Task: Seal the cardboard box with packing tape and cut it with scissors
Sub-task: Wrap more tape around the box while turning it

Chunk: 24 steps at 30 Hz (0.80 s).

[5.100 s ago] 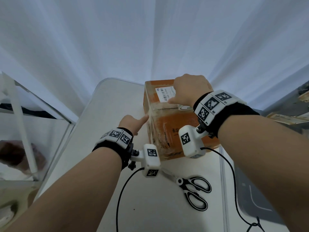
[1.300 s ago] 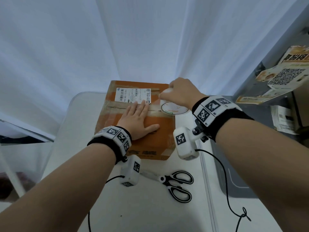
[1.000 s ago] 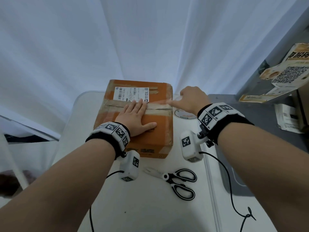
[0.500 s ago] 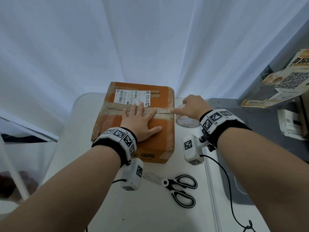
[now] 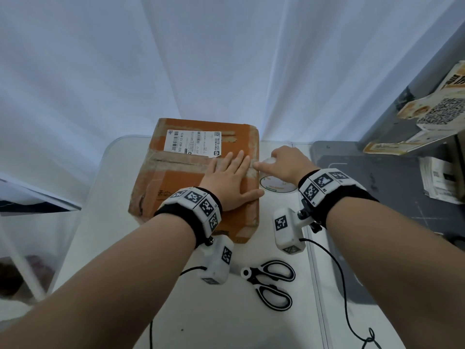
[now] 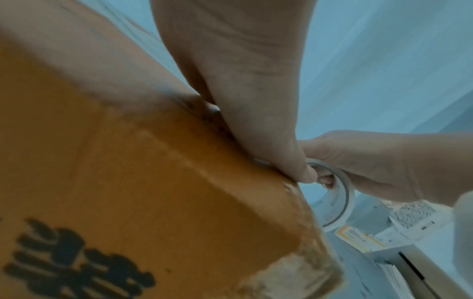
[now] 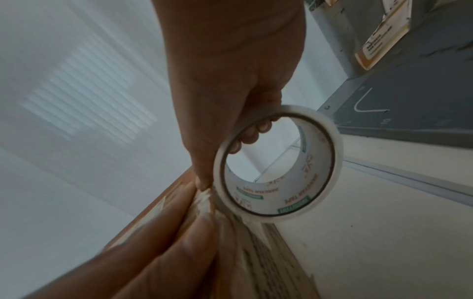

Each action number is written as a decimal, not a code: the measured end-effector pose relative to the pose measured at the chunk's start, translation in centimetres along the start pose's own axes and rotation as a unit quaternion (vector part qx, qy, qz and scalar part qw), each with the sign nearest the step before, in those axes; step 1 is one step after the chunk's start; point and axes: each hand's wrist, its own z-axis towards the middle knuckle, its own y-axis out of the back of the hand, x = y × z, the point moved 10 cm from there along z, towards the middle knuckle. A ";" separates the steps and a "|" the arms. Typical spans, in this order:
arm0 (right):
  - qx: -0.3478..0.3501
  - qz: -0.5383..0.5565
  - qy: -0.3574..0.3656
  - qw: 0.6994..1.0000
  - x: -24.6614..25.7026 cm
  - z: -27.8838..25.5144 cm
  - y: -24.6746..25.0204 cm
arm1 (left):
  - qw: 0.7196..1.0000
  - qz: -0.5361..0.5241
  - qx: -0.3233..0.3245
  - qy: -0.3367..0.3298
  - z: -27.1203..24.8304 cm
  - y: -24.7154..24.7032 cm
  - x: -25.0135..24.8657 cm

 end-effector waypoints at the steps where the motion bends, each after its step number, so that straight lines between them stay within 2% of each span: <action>1: 0.005 0.003 0.011 1.000 0.0 -0.1 0.0 | 1.000 -0.002 0.007 0.002 0.1 -0.1 0.2; 6: 0.007 0.073 0.040 0.997 -0.6 -0.5 0.6 | 1.000 0.001 0.016 0.009 0.1 -0.3 0.5; 14: -0.018 0.042 -0.033 0.998 -3.0 0.0 -2.1 | 0.999 -0.017 0.010 0.026 0.0 -0.1 0.4; 18: -0.009 0.172 -0.061 0.983 -4.4 -0.6 -3.2 | 0.996 -0.034 0.005 0.083 0.2 0.4 -0.4; 24: -0.080 0.172 -0.021 0.982 -4.0 -1.7 0.6 | 0.992 -0.029 -0.009 0.123 -0.2 0.6 -0.5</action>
